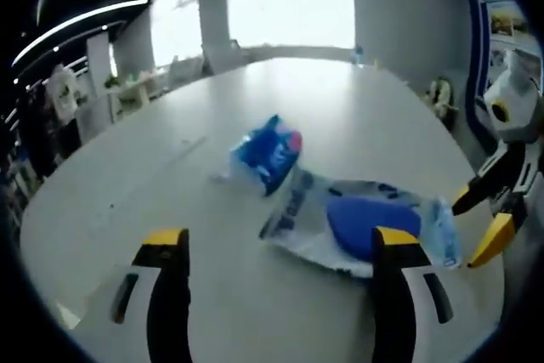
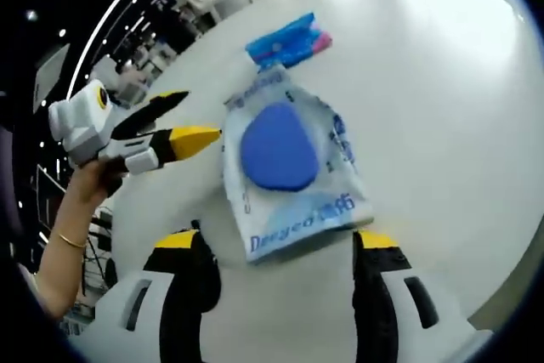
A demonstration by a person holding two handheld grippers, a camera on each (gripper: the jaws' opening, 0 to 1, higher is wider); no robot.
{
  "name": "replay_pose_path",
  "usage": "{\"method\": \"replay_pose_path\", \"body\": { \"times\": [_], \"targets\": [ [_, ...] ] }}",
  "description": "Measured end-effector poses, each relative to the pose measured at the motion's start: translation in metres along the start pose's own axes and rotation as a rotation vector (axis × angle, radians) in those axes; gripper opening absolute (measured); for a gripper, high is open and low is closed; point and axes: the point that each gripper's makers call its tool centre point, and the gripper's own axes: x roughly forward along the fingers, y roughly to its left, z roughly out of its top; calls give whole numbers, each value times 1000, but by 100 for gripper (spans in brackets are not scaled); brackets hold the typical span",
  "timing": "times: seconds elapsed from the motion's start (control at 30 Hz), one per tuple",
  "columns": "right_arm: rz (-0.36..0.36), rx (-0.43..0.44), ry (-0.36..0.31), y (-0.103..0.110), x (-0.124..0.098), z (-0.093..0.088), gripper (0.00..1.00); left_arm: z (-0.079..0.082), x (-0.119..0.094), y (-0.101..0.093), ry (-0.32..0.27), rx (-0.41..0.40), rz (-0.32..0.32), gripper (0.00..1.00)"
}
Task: Arrange the tabletop items into an orderly group along one side of the table until the central work area is clear of visible clutter.
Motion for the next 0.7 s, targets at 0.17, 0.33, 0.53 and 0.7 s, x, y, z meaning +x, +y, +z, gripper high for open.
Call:
{"method": "replay_pose_path", "body": {
  "times": [0.17, 0.33, 0.53, 0.7],
  "targets": [
    [9, 38, -36, 2, 0, 4, 60, 6, 17, 5, 9, 40, -19, 79],
    [24, 45, -25, 9, 3, -1, 55, 4, 28, 4, 53, 61, -60, 72],
    [-17, 116, -40, -4, 2, 2, 38, -5, 38, 5, 116, 64, -85, 59],
    [-12, 151, -26, -2, 3, -1, 35, -13, 43, 5, 159, 82, -106, 45]
  ]
}}
